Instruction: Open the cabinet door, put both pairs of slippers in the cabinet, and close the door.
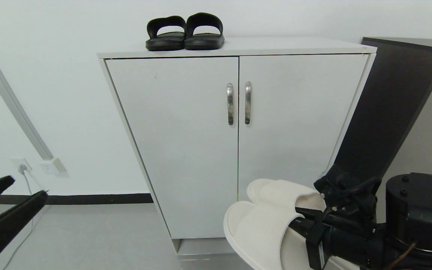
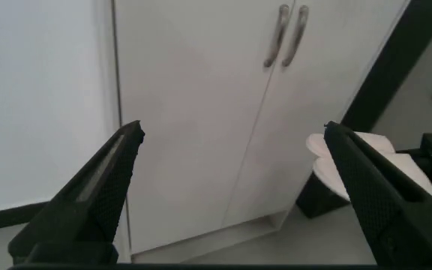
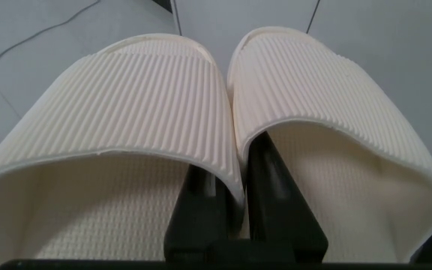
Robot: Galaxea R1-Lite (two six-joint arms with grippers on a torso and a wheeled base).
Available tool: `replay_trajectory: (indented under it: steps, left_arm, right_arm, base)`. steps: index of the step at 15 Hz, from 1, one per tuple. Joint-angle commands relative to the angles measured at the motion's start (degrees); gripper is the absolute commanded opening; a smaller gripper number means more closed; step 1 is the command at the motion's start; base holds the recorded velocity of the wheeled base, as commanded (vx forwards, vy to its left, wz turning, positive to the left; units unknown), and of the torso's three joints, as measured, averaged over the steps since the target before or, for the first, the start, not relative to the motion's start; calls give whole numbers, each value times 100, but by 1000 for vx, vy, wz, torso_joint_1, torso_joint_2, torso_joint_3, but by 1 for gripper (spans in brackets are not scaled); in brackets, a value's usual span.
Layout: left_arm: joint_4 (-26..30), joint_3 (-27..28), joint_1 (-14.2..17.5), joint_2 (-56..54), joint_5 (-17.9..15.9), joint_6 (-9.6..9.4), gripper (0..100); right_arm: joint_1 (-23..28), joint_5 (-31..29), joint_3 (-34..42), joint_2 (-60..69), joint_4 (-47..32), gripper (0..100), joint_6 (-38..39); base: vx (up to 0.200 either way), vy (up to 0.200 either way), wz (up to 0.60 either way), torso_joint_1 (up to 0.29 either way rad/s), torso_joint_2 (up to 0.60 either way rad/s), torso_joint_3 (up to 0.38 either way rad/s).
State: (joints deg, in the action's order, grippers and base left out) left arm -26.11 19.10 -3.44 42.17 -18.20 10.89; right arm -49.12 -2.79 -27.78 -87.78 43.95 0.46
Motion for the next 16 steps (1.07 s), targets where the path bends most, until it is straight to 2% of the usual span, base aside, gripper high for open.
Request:
replay_trajectory:
  steps: [1,9,13,16]
  left_arm:
    - [-377,313,-491,1022,-52,239,100]
    - [-465,1632,-2442,2691,229,256,100]
    - [-500,2308,-3022,3439,194,326,100]
    - [-597,2941,-3251,4142,-184,335,100]
  right_arm:
    - [-1,-2,10,-28,0,0,6]
    - [16,-11,-17,-2,9,0,-2]
    - [-19,-2,-8,-107,9,0,-2]
    - [-37,-2,10,-186,9,0,-2]
  base:
    - [0,0,0,0,0,0]
    - [0,0,0,0,0,0]
    - [0,0,0,0,0,0]
    - [0,0,0,0,0,0]
